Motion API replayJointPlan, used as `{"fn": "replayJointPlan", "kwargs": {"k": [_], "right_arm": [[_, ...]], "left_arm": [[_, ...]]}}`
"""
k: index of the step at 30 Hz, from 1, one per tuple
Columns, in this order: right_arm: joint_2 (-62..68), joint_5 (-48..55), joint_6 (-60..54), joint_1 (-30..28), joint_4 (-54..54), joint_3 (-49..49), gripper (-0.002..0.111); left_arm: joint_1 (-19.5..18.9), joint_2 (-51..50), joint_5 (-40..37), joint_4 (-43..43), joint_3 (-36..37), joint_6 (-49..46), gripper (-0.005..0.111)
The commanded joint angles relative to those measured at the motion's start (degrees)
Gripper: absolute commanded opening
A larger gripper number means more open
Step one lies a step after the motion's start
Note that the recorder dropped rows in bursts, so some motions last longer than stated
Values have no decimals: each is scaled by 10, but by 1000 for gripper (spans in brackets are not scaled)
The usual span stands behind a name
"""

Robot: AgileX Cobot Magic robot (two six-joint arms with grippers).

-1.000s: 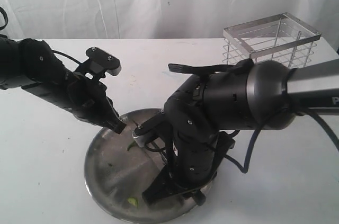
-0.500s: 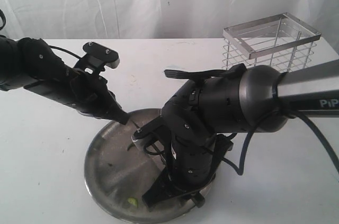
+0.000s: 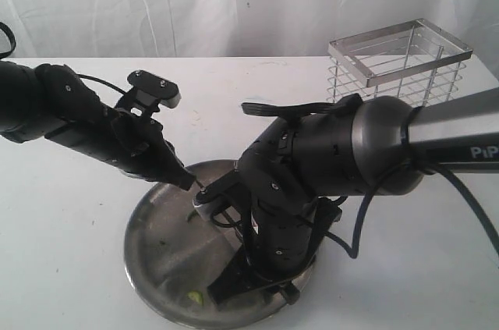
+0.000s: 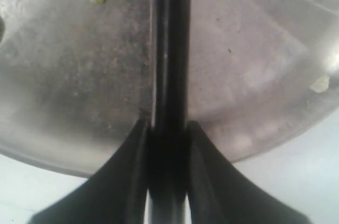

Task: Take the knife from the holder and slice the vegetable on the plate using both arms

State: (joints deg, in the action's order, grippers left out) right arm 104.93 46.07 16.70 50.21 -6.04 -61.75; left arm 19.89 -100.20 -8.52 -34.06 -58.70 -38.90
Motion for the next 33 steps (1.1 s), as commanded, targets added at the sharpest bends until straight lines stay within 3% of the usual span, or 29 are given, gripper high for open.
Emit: {"fn": "replayJointPlan", "kwargs": {"k": [1,8,12,16,19,23,26,30,33], "right_arm": [[0,-3,5,0,0,-4,0],[0,-3,5,0,0,-4,0],[0,-3,5,0,0,-4,0],[0,0,5,0,1,-4,0],[0,0,5,0,1,-4,0],[0,1,5,0,1,-4,0],[0,1,5,0,2,-4,0],[0,1,5,0,2,-4,0],[0,1,5,0,3,-4,0]], "left_arm": [[2,3,-37,-19,-1,-147,0],[2,3,-35,-80,-3,-141,0],[-2,3,-82,-210,-29,46,0],[-5,3,-97,-208,-43,61,0],[-8,3,-91,-121,-46,59,0],[-8,3,-157,30,-78,71,0],[-8,3,-233,113,-136,149,0],[-8,2,-331,294,-192,295,0],[-6,-1,-333,318,-185,325,0]]}}
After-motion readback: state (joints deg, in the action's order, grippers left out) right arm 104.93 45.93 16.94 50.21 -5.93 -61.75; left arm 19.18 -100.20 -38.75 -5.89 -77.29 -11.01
